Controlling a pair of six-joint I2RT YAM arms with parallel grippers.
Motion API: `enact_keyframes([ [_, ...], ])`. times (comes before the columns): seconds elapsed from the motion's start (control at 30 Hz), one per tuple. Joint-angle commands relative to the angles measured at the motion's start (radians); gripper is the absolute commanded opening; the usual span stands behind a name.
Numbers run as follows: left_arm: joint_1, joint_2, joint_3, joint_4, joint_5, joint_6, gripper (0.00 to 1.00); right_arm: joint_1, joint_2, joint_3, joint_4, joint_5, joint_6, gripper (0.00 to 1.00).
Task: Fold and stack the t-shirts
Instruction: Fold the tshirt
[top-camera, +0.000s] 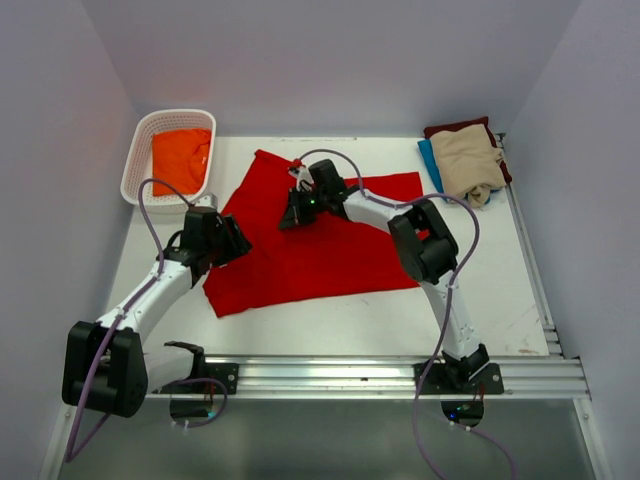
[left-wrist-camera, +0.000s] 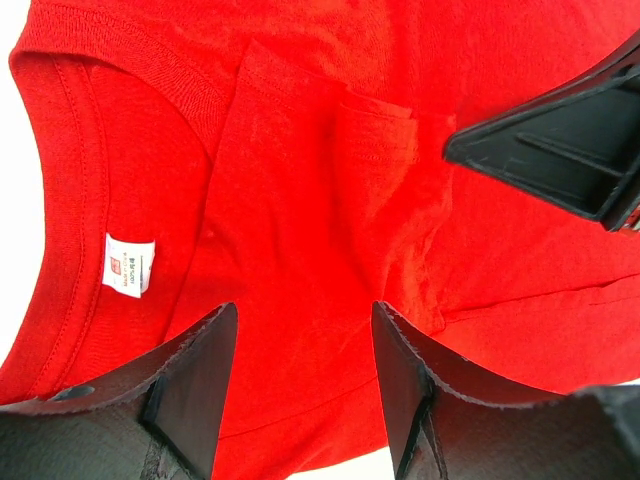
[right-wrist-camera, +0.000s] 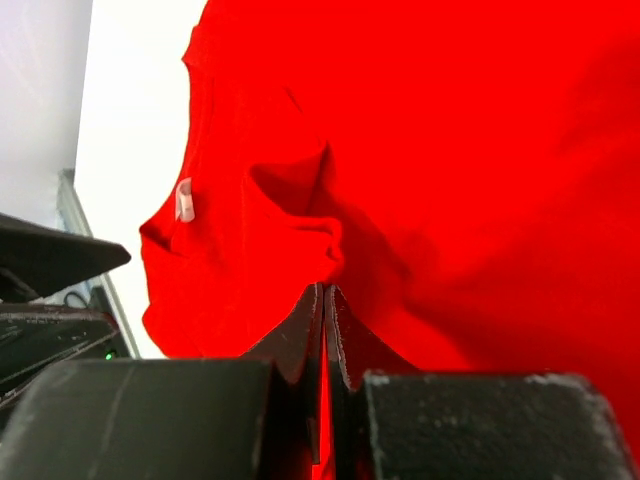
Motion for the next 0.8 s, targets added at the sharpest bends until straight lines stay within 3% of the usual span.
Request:
enact_keyframes([
  [0.0, 0.013, 0.003, -0.011, 0.051, 0.004, 0.021, 0.60, 0.007, -0.079, -0.008, 0.014, 0.074, -0.031, 0.00],
  [0.43, 0.016, 0.021, -0.012, 0.059, 0.009, 0.020, 0.59, 0.051, -0.111, 0.017, -0.144, 0.401, -0.106, 0.02],
  [0.47, 0.016, 0.021, -0.012, 0.059, 0.009, 0.020, 0.59, 0.056, -0.111, 0.015, -0.146, 0.406, -0.105, 0.09],
  [0.53, 0.016, 0.021, -0.012, 0.059, 0.004, 0.021, 0.59, 0.063, -0.119, 0.011, -0.153, 0.427, -0.104, 0.12],
  [0.57, 0.018, 0.021, -0.011, 0.060, 0.003, 0.023, 0.59, 0.068, -0.125, 0.008, -0.152, 0.436, -0.104, 0.26],
  [0.67, 0.018, 0.018, -0.006, 0.063, 0.006, 0.032, 0.59, 0.091, -0.178, -0.021, -0.150, 0.504, -0.118, 0.48],
  [0.7, 0.018, 0.018, -0.004, 0.068, 0.007, 0.034, 0.59, 0.095, -0.198, -0.043, -0.152, 0.521, -0.123, 0.61],
  [0.77, 0.019, 0.016, 0.014, 0.077, 0.013, 0.035, 0.59, 0.106, -0.269, -0.073, -0.141, 0.556, -0.132, 0.67],
])
